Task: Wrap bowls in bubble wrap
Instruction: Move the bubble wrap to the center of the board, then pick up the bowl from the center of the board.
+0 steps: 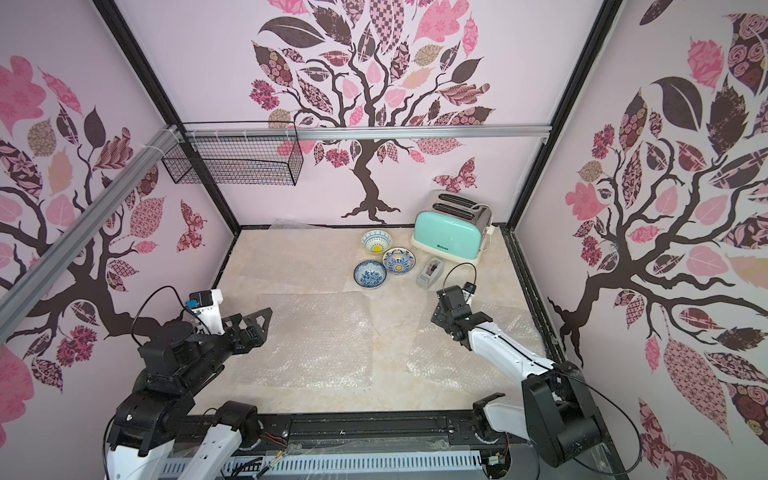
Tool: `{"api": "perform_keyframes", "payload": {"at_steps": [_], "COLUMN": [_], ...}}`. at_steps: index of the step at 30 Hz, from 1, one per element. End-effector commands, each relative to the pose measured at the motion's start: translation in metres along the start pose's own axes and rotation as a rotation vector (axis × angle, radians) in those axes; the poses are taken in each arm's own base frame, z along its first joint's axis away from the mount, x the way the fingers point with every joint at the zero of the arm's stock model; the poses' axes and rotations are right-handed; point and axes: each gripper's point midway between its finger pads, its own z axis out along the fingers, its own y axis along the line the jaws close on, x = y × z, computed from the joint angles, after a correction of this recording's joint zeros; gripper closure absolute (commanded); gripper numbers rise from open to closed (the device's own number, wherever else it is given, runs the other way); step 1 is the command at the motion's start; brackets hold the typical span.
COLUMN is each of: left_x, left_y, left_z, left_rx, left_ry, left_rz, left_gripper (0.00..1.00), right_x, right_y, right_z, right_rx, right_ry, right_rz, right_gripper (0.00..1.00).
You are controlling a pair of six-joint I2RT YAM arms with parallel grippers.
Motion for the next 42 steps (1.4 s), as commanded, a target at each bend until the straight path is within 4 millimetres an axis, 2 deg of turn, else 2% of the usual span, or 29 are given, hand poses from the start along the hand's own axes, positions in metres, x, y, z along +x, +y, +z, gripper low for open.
{"api": "perform_keyframes", "payload": {"at_steps": [1, 4, 7, 10, 13, 19, 22, 25, 27, 29, 32, 34, 38, 42], "left_x": [0.000, -0.001, 0.000, 0.000, 0.000, 0.000, 0.001, 0.001, 0.001, 0.002, 0.002, 0.002, 0.002, 0.002], "left_y": [0.000, 0.000, 0.000, 0.001, 0.001, -0.001, -0.001, -0.001, -0.001, -0.001, -0.001, 0.000, 0.000, 0.001], "left_z": [-0.001, 0.000, 0.000, 0.000, 0.000, 0.000, 0.000, 0.001, 0.001, 0.002, 0.002, 0.003, 0.003, 0.003], "left_rx": [0.001, 0.001, 0.002, 0.001, 0.001, 0.007, 0.009, 0.010, 0.009, 0.009, 0.007, 0.005, 0.004, 0.000], "left_ry": [-0.009, -0.011, -0.010, -0.012, -0.009, -0.009, -0.006, -0.006, -0.006, -0.001, 0.000, 0.001, 0.000, 0.003], "left_rz": [0.010, 0.009, 0.010, 0.009, 0.010, 0.011, 0.013, 0.013, 0.013, 0.014, 0.013, 0.013, 0.013, 0.012], "left_gripper": [0.04, 0.04, 0.04, 0.04, 0.04, 0.04, 0.04, 0.04, 0.04, 0.05, 0.04, 0.04, 0.04, 0.04], "right_x": [-0.005, -0.002, -0.002, -0.006, -0.012, -0.035, -0.056, -0.078, -0.083, -0.079, -0.055, -0.041, -0.026, -0.024], "right_y": [-0.038, -0.048, -0.046, -0.035, -0.015, 0.023, 0.025, 0.032, 0.056, 0.087, 0.139, 0.168, 0.208, 0.229], "right_z": [0.007, 0.017, 0.028, 0.041, 0.051, 0.065, 0.057, 0.033, 0.012, -0.008, -0.027, -0.036, -0.029, -0.016], "right_rx": [0.113, 0.144, 0.149, 0.125, 0.068, -0.042, 0.016, -0.008, -0.124, -0.231, -0.342, -0.406, -0.511, -0.493], "right_ry": [-0.029, -0.012, 0.007, 0.023, 0.053, 0.043, 0.031, -0.041, -0.082, -0.102, -0.018, 0.039, 0.136, 0.181], "right_rz": [0.117, 0.160, 0.173, 0.147, 0.087, -0.060, -0.121, -0.131, -0.152, -0.177, -0.237, -0.217, -0.064, 0.007], "right_gripper": [0.19, 0.19, 0.19, 0.19, 0.15, 0.13, 0.13, 0.14, 0.15, 0.21, 0.24, 0.24, 0.29, 0.33]}}
